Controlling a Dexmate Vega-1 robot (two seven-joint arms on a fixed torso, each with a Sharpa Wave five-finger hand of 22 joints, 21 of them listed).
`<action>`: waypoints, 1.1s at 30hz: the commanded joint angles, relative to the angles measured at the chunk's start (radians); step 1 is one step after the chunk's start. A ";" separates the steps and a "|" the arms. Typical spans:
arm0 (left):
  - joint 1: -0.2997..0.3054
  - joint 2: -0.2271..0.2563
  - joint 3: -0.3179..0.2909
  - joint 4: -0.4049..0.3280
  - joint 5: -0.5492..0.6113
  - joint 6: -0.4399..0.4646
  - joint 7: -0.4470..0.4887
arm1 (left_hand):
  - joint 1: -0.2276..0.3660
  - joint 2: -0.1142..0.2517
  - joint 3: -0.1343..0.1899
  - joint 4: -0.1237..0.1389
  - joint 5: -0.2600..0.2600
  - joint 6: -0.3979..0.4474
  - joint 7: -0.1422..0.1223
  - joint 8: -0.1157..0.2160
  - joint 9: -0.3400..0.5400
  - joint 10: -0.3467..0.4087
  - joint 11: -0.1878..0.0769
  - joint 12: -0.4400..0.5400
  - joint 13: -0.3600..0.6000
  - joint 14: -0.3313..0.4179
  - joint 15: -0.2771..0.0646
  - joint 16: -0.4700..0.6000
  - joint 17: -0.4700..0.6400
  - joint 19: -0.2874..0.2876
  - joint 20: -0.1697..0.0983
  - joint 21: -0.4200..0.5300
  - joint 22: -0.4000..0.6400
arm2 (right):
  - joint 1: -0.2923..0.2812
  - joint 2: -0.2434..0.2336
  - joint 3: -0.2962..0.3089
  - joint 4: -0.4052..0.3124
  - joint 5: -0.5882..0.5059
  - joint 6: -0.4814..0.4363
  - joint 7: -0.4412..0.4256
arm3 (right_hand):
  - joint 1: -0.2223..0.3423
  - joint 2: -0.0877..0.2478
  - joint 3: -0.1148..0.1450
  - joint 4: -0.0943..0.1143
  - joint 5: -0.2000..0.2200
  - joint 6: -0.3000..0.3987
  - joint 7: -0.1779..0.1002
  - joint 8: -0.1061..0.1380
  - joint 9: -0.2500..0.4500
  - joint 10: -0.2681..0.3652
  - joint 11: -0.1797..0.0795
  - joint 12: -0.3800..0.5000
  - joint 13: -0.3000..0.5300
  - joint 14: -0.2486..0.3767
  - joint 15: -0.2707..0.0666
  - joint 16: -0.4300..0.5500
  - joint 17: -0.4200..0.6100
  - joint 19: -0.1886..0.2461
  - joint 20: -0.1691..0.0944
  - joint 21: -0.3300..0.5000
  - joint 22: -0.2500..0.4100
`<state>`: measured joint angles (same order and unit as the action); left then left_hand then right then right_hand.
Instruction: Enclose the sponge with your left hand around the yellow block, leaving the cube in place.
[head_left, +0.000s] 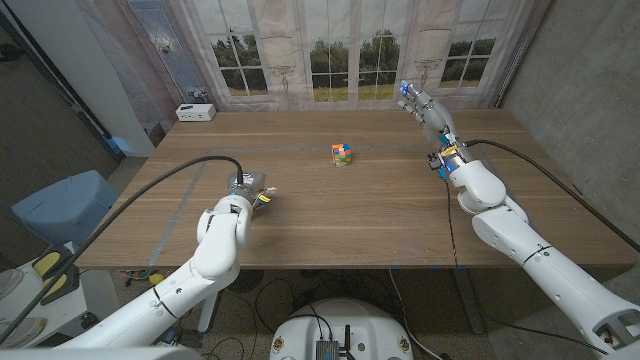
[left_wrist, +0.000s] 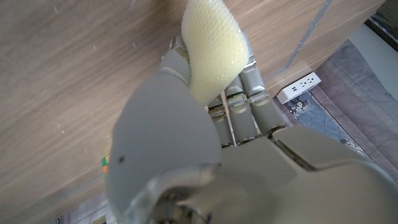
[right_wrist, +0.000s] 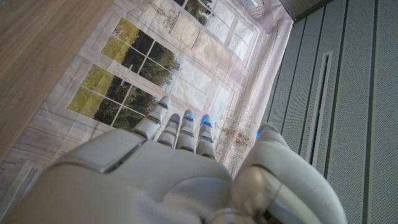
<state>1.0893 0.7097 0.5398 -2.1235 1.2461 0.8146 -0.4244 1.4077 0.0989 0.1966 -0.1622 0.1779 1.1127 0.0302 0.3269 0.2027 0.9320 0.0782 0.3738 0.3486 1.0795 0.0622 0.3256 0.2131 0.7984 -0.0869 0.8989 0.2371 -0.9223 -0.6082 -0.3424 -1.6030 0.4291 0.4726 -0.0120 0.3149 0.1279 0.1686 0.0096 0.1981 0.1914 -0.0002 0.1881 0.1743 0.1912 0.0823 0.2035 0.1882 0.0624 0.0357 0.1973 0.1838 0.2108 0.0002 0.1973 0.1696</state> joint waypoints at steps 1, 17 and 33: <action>-0.006 -0.024 -0.044 -0.065 -0.150 0.072 0.169 | 0.021 0.015 0.008 0.005 0.003 0.013 -0.003 -0.002 0.005 0.157 -0.151 0.002 0.011 0.260 -0.292 0.004 0.005 -0.004 -0.110 0.009 0.003 | 0.005 0.012 0.004 0.028 0.007 0.001 -0.008 | 0.007 0.007 0.009 0.002 -0.001 0.007 -0.004 0.002 0.005 0.005 -0.004 -0.002 0.004 0.010 0.002 -0.003 0.004 0.011 -0.002 -0.001 0.003; 0.038 -0.085 -0.194 -0.093 -0.604 -0.016 0.533 | 0.025 0.013 0.008 0.007 0.002 0.016 0.002 -0.008 0.005 0.159 -0.151 -0.006 0.010 0.258 -0.292 0.003 0.009 -0.015 -0.110 0.030 0.000 | -0.010 0.008 0.011 0.009 -0.014 -0.037 -0.062 | 0.009 0.007 0.012 0.000 -0.002 0.010 -0.005 0.002 0.005 0.003 -0.005 -0.004 0.004 0.012 0.003 -0.003 0.003 0.011 -0.002 -0.001 0.003; 0.037 -0.088 -0.283 -0.075 -0.964 -0.195 0.737 | 0.029 0.010 0.007 0.006 0.002 0.021 0.003 -0.013 0.005 0.167 -0.149 -0.012 0.007 0.261 -0.293 0.002 0.007 -0.021 -0.108 0.047 -0.003 | -0.018 0.017 0.011 0.010 -0.017 -0.057 -0.092 | 0.014 0.007 0.017 -0.005 -0.002 0.011 -0.006 0.001 0.005 0.002 -0.007 -0.005 0.004 0.011 0.005 -0.004 0.003 0.011 -0.002 -0.001 0.003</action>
<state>1.1240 0.6261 0.3152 -2.2111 0.5202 0.7308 0.1801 1.4142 0.0925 0.1939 -0.1594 0.1765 1.1218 0.0321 0.3146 0.2041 0.9453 0.0731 0.3609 0.3487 1.0789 0.0616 0.3200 0.2177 0.7780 -0.0841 0.9371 0.2322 -0.9336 -0.5971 -0.3327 -1.5898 0.4155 0.4331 -0.0798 0.3203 0.1333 0.1792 0.0062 0.1982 0.1966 -0.0055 0.1881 0.1743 0.1911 0.0822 0.1996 0.1882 0.0678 0.0411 0.1973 0.1838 0.2165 -0.0054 0.1973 0.1696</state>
